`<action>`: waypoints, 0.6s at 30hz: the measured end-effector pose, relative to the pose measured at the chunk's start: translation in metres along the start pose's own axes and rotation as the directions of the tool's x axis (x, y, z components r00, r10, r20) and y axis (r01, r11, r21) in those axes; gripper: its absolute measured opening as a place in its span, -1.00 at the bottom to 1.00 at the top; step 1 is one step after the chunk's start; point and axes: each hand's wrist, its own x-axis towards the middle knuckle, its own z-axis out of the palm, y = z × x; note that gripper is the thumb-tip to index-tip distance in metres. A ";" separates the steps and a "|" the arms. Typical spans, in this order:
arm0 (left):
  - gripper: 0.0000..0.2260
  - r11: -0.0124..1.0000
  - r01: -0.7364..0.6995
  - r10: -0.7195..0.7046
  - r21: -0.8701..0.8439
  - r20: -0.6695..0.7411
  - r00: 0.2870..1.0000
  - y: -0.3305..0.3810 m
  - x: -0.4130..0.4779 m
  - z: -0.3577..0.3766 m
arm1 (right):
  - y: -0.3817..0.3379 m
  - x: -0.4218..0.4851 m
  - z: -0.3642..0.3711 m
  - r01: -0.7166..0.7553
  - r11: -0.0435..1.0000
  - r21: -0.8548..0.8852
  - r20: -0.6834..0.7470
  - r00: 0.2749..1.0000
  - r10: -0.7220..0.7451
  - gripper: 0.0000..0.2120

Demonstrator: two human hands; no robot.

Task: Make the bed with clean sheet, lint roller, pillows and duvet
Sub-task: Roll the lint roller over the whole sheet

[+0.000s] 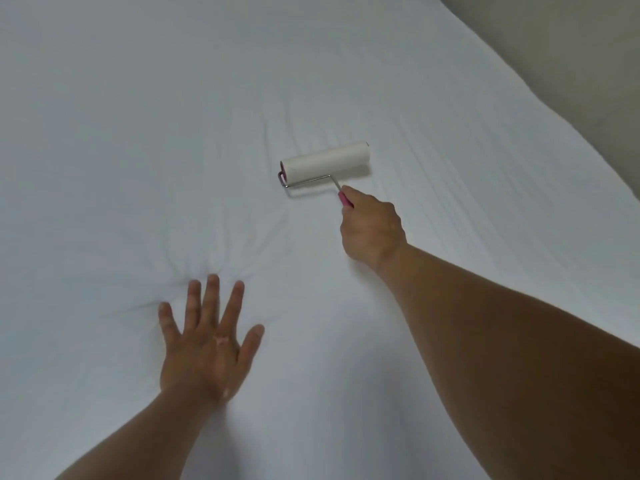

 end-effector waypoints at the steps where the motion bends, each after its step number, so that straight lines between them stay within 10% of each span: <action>1: -0.34 1.000 -0.003 0.003 0.011 0.002 1.000 -0.001 0.000 0.003 | -0.002 0.009 0.003 -0.003 1.000 -0.005 0.002 1.000 0.003 -0.89; 18: -0.33 0.999 0.012 -0.013 0.031 0.030 0.999 0.002 0.000 0.002 | 0.036 -0.037 0.012 0.046 0.983 -0.176 0.140 0.990 -0.022 -0.63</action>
